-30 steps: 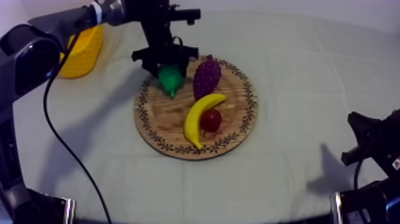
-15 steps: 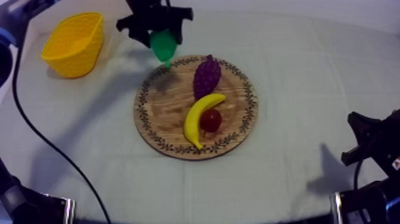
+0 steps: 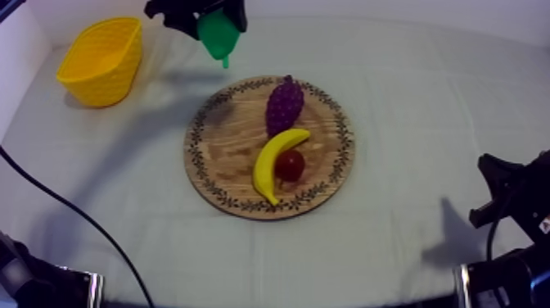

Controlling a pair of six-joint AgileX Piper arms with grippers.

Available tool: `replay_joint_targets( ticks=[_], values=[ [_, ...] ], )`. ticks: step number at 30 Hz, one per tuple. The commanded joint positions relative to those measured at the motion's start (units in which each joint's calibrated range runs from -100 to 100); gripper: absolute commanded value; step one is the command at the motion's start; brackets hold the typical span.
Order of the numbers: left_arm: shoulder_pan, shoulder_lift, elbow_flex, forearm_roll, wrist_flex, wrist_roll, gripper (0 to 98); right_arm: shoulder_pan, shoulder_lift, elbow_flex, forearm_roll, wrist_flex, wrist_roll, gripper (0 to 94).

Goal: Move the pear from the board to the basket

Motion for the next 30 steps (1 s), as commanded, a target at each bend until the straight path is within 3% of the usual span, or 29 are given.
replay_joint_targets(
  ticks=[1,13,30],
  values=[
    [-0.55,-0.24,0.52,-0.1,-0.03,-0.12,52.8,-0.01,-0.04,-0.05,-0.01,0.02,0.0,0.4],
    [-6.81,-2.07,2.99,-1.33,-0.03,-2.02,53.3,-0.01,-0.04,-0.05,-0.01,0.02,0.0,0.4],
    [-20.07,-4.33,4.24,-3.14,-0.03,-6.54,53.1,-0.01,-0.04,-0.05,-0.01,0.02,0.0,0.4]
  ],
)
